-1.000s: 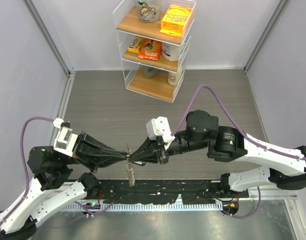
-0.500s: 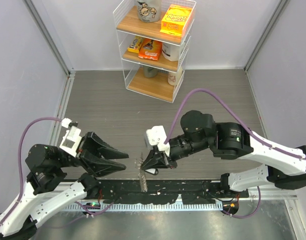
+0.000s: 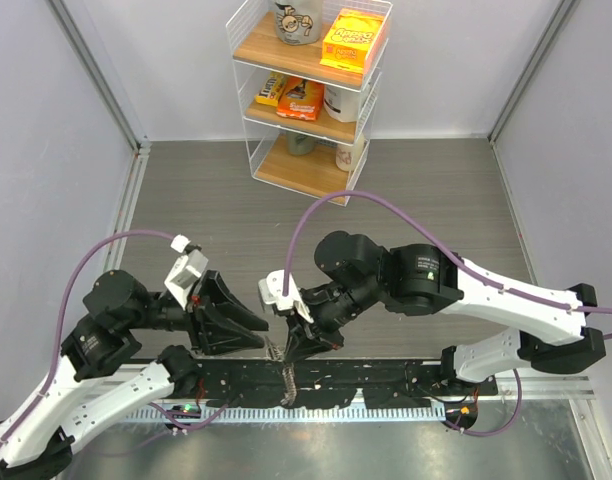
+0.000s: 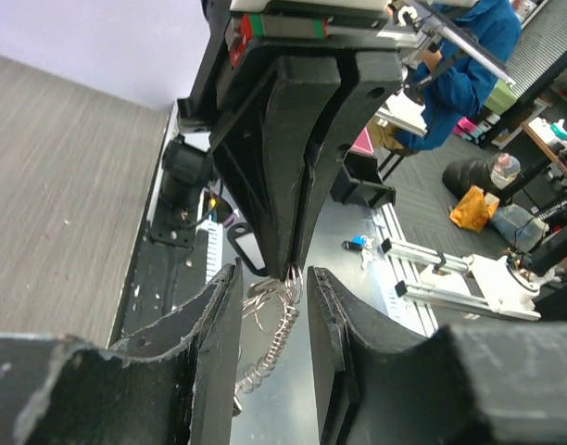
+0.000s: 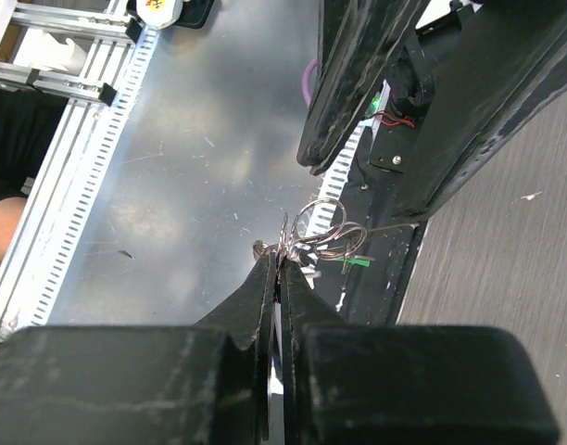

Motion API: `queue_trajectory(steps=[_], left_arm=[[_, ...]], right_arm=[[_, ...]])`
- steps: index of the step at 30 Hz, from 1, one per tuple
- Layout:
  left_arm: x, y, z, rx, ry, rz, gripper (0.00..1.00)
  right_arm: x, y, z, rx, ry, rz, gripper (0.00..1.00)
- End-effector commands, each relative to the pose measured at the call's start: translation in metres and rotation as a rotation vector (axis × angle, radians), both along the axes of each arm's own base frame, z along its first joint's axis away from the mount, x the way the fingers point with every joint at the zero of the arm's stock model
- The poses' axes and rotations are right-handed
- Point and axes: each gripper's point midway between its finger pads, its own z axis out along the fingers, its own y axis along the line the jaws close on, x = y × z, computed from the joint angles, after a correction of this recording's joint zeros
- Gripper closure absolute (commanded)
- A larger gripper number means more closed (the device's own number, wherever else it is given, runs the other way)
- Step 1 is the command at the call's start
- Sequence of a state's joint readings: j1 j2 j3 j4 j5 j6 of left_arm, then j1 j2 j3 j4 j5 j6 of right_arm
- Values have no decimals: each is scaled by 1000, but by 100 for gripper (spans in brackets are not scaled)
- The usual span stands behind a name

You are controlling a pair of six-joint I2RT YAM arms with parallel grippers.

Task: Put the keys on the keyring

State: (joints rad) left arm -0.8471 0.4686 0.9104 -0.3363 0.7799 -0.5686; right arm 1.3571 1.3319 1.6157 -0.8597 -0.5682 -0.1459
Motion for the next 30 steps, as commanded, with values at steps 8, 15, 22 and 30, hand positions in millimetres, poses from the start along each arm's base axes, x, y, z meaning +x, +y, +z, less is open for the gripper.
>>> queue_trajectory(steps=[8, 15, 22, 30], left_arm=[[-12, 4, -11, 62, 20, -63, 62], [-13, 4, -13, 73, 22, -77, 64], [-14, 5, -20, 113, 25, -85, 68], [-13, 6, -22, 127, 12, -73, 78]], right_arm=[[8, 21, 29, 82, 100, -65, 95], [20, 30, 33, 88, 102, -93, 95], [25, 34, 38, 96, 103, -98, 95], [27, 36, 38, 97, 104, -100, 95]])
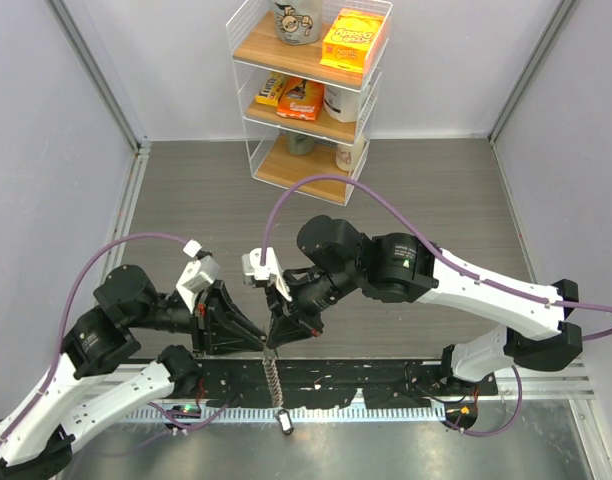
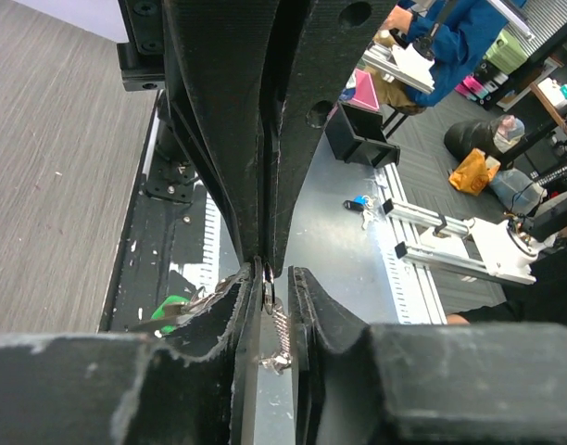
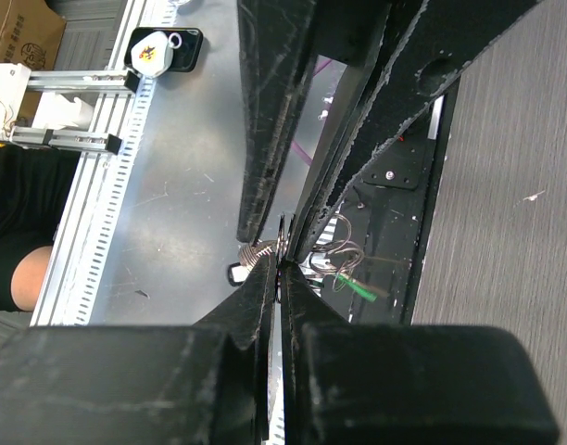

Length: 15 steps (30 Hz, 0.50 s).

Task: Put the keys on the keyring

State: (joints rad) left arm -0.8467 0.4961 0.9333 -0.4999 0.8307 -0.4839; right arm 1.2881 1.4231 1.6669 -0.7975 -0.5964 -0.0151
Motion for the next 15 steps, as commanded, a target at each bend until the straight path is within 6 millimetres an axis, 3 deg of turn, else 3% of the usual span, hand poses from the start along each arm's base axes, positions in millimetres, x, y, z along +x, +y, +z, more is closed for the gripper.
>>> queue_trajectory(steps=[1, 6, 13, 15], left_arm=[[-6, 4, 5, 6, -16, -25, 81], [-3, 3, 4, 16, -25, -12, 100], [5, 5, 9, 0, -83, 36, 100], [7, 6, 14, -20, -109, 54, 100]], right_arm=[[3, 8, 36, 116, -18, -3, 95], [3, 7, 36, 116, -19, -4, 95], [3, 1, 39, 127, -29, -16, 94], [3, -1, 43, 154, -36, -16, 87]])
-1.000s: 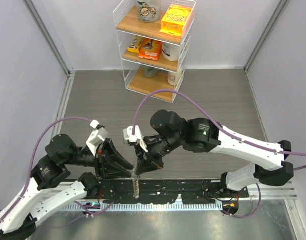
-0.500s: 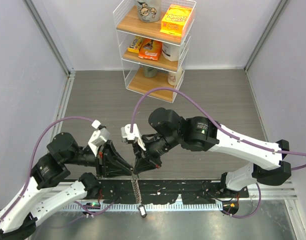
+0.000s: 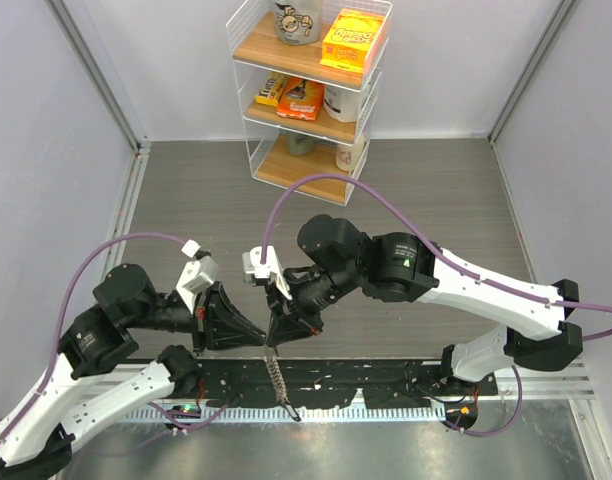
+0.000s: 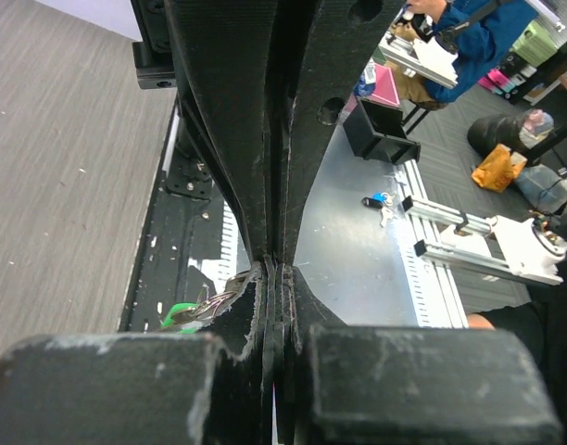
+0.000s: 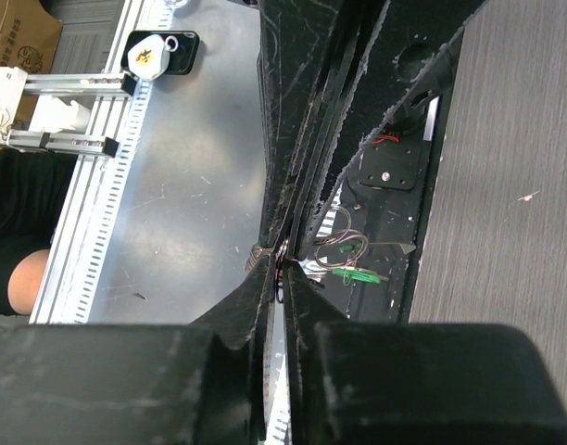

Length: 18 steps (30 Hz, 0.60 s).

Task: Put the keys on the keyring

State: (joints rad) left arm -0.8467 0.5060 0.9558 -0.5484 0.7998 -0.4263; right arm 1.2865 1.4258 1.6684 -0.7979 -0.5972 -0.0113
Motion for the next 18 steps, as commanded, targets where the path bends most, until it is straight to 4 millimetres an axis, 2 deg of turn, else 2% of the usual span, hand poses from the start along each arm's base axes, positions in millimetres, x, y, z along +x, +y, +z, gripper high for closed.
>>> queue_trajectory(steps=[1, 3, 6, 9, 13, 14, 15, 16, 18], left_arm=[[2, 5, 19, -53, -86, 34, 100], [3, 5, 27, -88, -108, 43, 100], [1, 6, 41, -158, -147, 40, 100], [-2, 10, 58, -235, -195, 48, 100], [-6, 12, 80, -343, -257, 34, 100], [-7, 13, 85, -375, -273, 32, 100], [-8, 13, 89, -399, -290, 32, 100], [-9, 14, 94, -425, -302, 30, 100], [-11, 14, 101, -467, -324, 20, 100]], right_arm=[[1, -5, 47, 174, -45, -13, 85], [-1, -8, 47, 196, -49, -7, 75], [2, -11, 55, 242, -74, -27, 68], [7, -20, 62, 288, -123, -61, 52], [22, -28, 69, 332, -220, -130, 51], [23, -32, 76, 367, -251, -134, 51], [26, -32, 73, 368, -265, -149, 51], [27, -35, 83, 409, -291, -151, 51], [26, -37, 87, 442, -321, -138, 50]])
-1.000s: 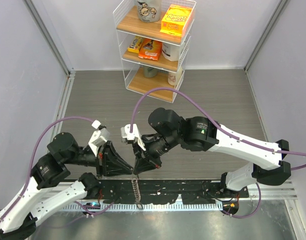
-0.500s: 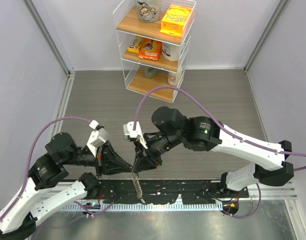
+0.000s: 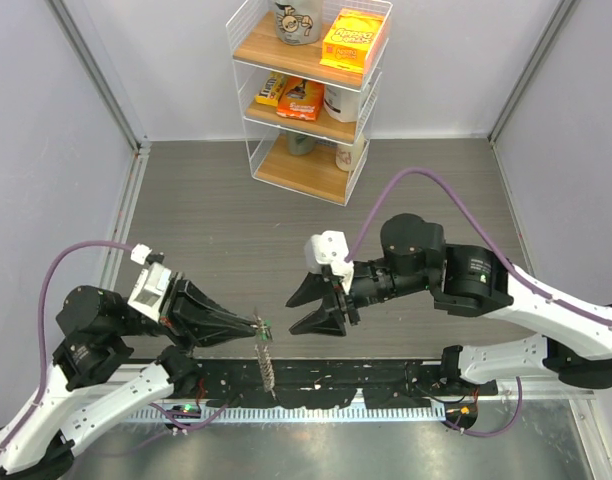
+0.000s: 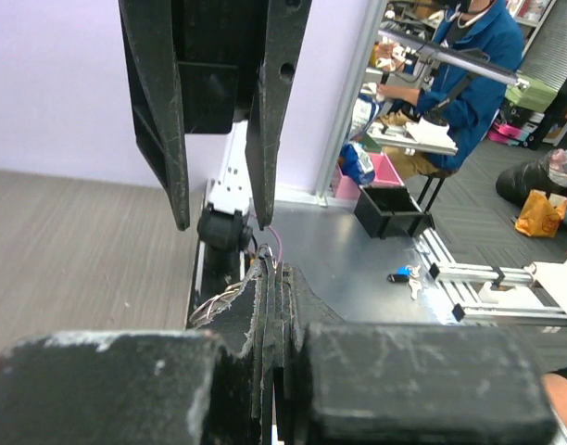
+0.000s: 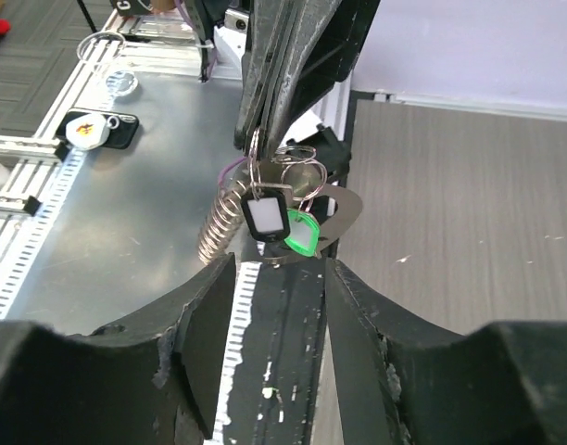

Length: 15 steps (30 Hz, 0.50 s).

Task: Put the keys on the keyring

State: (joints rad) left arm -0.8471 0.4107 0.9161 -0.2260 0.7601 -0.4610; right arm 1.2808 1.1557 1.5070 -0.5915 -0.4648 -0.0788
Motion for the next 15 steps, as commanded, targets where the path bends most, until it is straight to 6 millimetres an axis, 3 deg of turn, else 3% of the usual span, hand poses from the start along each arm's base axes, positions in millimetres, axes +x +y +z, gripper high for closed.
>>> queue_trajectory(steps=[1, 15], left_arm=[[-10, 6, 46, -204, -128, -31, 100], [-7, 0, 70, -351, -164, -65, 100]], right_arm=[[10, -2, 31, 148, -135, -27, 50], [0, -3, 70, 289, -256, 44, 54]])
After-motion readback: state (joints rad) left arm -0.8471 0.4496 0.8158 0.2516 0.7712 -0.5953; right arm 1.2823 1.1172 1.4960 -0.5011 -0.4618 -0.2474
